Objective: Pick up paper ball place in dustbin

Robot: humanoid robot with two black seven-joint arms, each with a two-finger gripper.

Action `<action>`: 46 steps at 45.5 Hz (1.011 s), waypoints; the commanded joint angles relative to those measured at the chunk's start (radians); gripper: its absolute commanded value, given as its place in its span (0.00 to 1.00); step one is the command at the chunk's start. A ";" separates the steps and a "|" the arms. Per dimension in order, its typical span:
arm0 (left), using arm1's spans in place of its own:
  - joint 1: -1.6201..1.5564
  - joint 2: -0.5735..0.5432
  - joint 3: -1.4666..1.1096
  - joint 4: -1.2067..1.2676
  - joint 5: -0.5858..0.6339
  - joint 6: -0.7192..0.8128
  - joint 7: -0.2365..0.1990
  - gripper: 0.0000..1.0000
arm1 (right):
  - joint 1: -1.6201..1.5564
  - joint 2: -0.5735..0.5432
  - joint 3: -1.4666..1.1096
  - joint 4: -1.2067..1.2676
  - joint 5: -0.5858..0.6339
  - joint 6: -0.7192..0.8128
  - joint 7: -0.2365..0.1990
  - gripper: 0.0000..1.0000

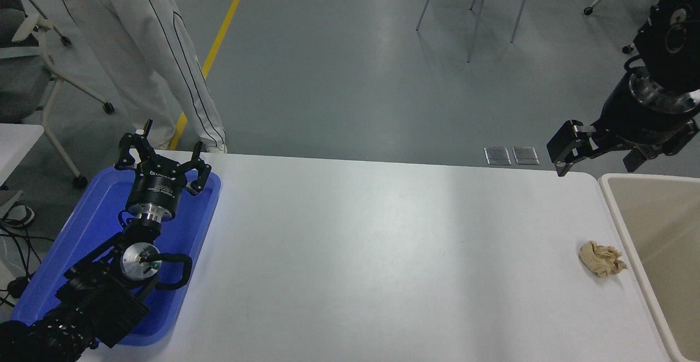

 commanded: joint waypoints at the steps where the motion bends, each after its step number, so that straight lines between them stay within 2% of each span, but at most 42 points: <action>1: 0.002 0.001 0.000 0.000 0.002 0.001 -0.001 1.00 | -0.002 0.000 0.000 0.000 0.000 0.000 0.000 1.00; 46: 0.003 -0.001 0.000 -0.001 0.000 -0.001 -0.001 1.00 | 0.024 -0.004 -0.003 0.000 0.000 0.000 0.000 1.00</action>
